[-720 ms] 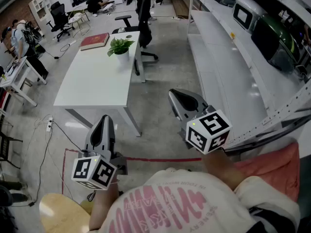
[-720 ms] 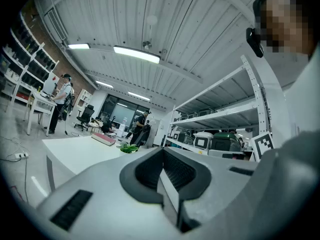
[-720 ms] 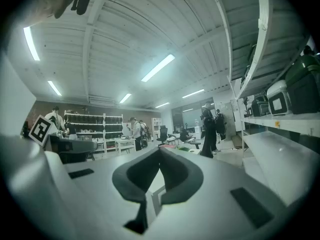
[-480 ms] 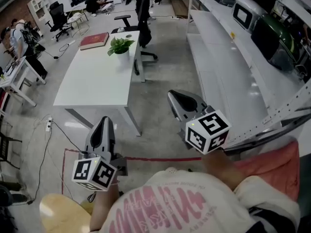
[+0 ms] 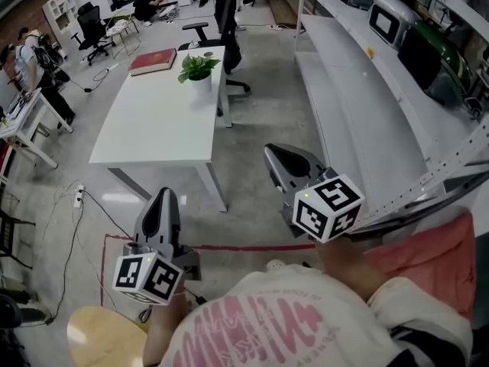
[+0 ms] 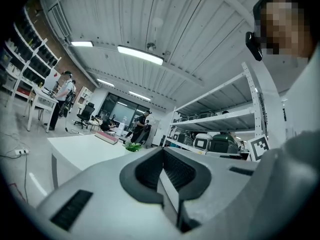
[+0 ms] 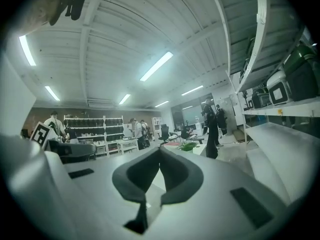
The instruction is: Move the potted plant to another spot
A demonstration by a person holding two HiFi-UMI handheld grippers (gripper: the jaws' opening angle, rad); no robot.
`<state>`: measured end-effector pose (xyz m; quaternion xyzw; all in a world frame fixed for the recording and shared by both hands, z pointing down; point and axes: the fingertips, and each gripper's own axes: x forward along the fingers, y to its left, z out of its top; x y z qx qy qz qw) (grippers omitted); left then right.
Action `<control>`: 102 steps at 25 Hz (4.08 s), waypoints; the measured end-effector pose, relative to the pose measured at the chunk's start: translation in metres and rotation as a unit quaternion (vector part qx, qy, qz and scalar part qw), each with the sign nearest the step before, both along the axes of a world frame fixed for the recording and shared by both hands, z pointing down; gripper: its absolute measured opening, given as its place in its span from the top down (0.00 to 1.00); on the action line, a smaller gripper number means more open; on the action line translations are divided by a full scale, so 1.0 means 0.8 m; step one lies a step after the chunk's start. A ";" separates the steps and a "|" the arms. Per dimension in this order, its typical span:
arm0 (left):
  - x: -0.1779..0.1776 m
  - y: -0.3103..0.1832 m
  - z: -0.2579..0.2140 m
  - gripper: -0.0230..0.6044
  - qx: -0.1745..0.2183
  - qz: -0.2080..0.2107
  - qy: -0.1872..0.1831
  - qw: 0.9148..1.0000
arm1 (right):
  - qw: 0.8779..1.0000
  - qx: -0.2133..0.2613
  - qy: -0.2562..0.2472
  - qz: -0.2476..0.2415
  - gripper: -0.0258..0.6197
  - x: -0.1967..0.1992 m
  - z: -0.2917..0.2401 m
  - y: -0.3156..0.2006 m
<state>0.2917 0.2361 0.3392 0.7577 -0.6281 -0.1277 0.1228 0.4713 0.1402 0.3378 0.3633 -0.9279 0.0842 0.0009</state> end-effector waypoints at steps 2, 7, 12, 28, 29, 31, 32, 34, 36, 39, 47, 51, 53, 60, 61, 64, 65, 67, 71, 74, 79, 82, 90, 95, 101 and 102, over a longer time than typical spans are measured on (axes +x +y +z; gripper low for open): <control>-0.006 0.007 0.007 0.96 -0.002 0.011 0.011 1.000 | 1.000 -0.004 0.008 -0.001 0.95 -0.009 0.010 0.008; -0.023 0.017 0.027 0.96 -0.021 0.024 0.024 0.999 | 1.000 -0.015 0.027 -0.004 0.95 -0.030 0.028 0.012; -0.047 0.013 0.036 0.96 -0.023 0.016 0.029 0.999 | 0.999 -0.016 0.039 -0.007 0.95 -0.054 0.036 -0.003; -0.116 -0.128 0.009 0.96 0.004 0.001 0.049 0.999 | 1.000 -0.022 0.001 -0.008 0.95 -0.110 0.028 -0.173; -0.119 -0.139 0.008 0.96 0.003 0.000 0.049 0.999 | 1.000 -0.021 0.000 -0.009 0.95 -0.113 0.026 -0.183; -0.124 -0.160 0.004 0.96 0.006 0.000 0.052 0.999 | 1.000 -0.016 0.002 -0.012 0.95 -0.119 0.023 -0.202; -0.127 -0.171 0.002 0.96 0.010 -0.001 0.055 0.998 | 1.000 -0.013 0.004 -0.013 0.95 -0.121 0.022 -0.213; -0.133 -0.193 -0.003 0.96 0.014 -0.001 0.054 0.998 | 1.000 -0.010 0.006 -0.014 0.95 -0.127 0.020 -0.236; -0.139 -0.216 -0.007 0.96 0.013 -0.002 0.045 0.999 | 1.000 -0.008 0.001 -0.015 0.95 -0.133 0.015 -0.260; -0.148 -0.251 -0.012 0.96 0.015 -0.006 0.036 0.999 | 1.000 0.000 -0.006 -0.018 0.95 -0.143 0.007 -0.297; -0.171 -0.331 -0.016 0.96 0.022 -0.020 0.040 0.999 | 0.999 0.014 0.002 -0.034 0.95 -0.166 -0.001 -0.386; -0.182 -0.356 0.004 0.96 0.015 -0.040 0.056 0.998 | 0.999 0.006 0.008 -0.052 0.95 -0.176 0.019 -0.418; -0.184 -0.365 0.018 0.96 0.007 -0.048 0.058 0.997 | 0.998 0.000 0.012 -0.060 0.95 -0.180 0.038 -0.429; -0.187 -0.376 0.057 0.96 -0.029 -0.062 0.071 0.995 | 0.996 -0.056 0.023 -0.073 0.95 -0.188 0.108 -0.444; -0.186 -0.376 0.062 0.96 -0.035 -0.060 0.068 0.995 | 0.995 -0.062 0.026 -0.072 0.95 -0.190 0.115 -0.446; -0.188 -0.378 0.081 0.96 -0.054 -0.061 0.063 0.995 | 0.993 -0.082 0.035 -0.076 0.95 -0.198 0.139 -0.450; -0.190 -0.380 0.089 0.96 -0.061 -0.063 0.067 0.994 | 0.992 -0.089 0.038 -0.078 0.95 -0.201 0.147 -0.451; -0.192 -0.387 0.106 0.96 -0.074 -0.062 0.081 0.992 | 0.991 -0.101 0.042 -0.082 0.95 -0.208 0.162 -0.454; -0.191 -0.403 0.133 0.96 -0.100 -0.053 0.088 0.990 | 0.987 -0.123 0.039 -0.093 0.95 -0.222 0.188 -0.464; -0.196 -0.418 0.146 0.96 -0.113 -0.045 0.092 0.988 | 0.986 -0.132 0.033 -0.093 0.95 -0.234 0.201 -0.477; -0.213 -0.448 0.160 0.96 -0.124 -0.038 0.096 0.987 | 0.986 -0.141 0.032 -0.089 0.95 -0.252 0.218 -0.499; -0.224 -0.464 0.167 0.96 -0.131 -0.033 0.093 0.986 | 0.985 -0.149 0.033 -0.079 0.95 -0.258 0.230 -0.515; -0.250 -0.501 0.189 0.96 -0.156 -0.018 0.097 0.983 | 0.982 -0.179 0.027 -0.059 0.87 -0.266 0.264 -0.556; -0.268 -0.515 0.204 0.96 -0.170 -0.017 0.104 0.980 | 0.979 -0.184 0.014 -0.082 0.49 -0.279 0.277 -0.572; -0.289 -0.519 0.225 0.96 -0.186 -0.020 0.112 0.976 | 0.984 -0.135 0.043 -0.109 0.16 -0.304 0.280 -0.582; -0.293 -0.519 0.229 0.96 -0.189 -0.021 0.113 0.975 | 0.985 -0.132 0.040 -0.107 0.14 -0.308 0.280 -0.585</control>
